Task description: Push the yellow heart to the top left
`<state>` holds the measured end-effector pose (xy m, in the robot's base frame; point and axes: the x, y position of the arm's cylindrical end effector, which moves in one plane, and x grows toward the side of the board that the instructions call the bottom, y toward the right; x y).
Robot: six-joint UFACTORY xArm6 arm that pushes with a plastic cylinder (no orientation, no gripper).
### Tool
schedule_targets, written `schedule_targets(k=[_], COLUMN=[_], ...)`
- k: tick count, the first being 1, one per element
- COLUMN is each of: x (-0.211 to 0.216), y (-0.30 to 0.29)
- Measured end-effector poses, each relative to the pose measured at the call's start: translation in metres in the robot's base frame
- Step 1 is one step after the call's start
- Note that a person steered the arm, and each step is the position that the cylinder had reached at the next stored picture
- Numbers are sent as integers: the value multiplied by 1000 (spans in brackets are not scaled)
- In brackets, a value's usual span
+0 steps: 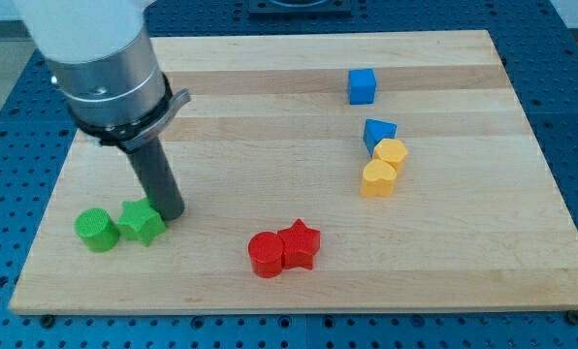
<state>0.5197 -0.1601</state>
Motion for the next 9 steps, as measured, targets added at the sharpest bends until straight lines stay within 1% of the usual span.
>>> schedule_targets(k=[2,4,5,6,7,8,9], x=[25,26,12,2,-9,-33,-74], y=[-31,-29,-35,-53,-54,-32,52])
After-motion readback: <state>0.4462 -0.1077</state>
